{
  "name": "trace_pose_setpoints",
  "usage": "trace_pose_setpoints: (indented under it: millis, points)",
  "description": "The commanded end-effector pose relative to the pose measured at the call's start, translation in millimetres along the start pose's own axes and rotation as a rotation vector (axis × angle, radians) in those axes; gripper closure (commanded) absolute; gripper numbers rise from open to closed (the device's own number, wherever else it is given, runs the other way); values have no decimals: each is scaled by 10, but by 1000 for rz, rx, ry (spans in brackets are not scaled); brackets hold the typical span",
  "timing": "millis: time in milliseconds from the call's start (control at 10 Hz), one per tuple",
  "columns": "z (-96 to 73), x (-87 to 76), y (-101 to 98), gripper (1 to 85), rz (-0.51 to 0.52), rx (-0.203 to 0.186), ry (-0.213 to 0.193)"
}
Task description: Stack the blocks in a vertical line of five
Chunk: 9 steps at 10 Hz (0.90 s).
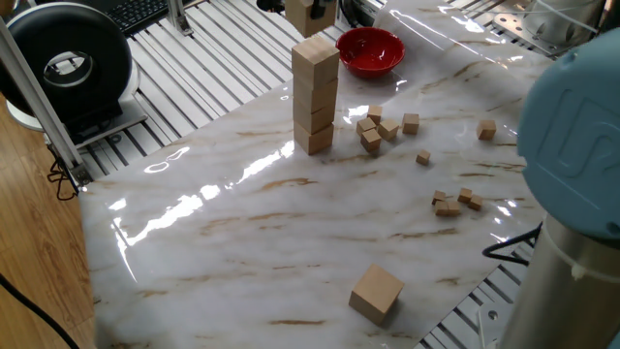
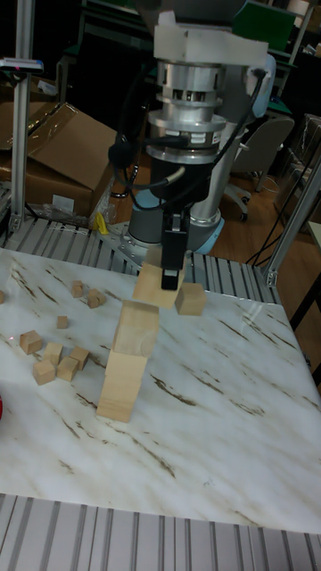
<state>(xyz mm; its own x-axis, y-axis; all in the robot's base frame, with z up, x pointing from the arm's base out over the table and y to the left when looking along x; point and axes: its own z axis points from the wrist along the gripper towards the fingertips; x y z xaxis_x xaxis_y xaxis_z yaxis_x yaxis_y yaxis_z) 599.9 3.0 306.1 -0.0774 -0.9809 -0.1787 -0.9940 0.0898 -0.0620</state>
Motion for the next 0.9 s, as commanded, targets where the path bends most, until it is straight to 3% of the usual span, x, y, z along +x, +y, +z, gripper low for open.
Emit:
trace_pose_setpoints:
  millis: [0,500,800]
  points:
    - [114,-118,123,420,100,-47,-81]
    - [163,44,120,420,54,-43,-34]
    - [232,130,141,420,47,-40,-36]
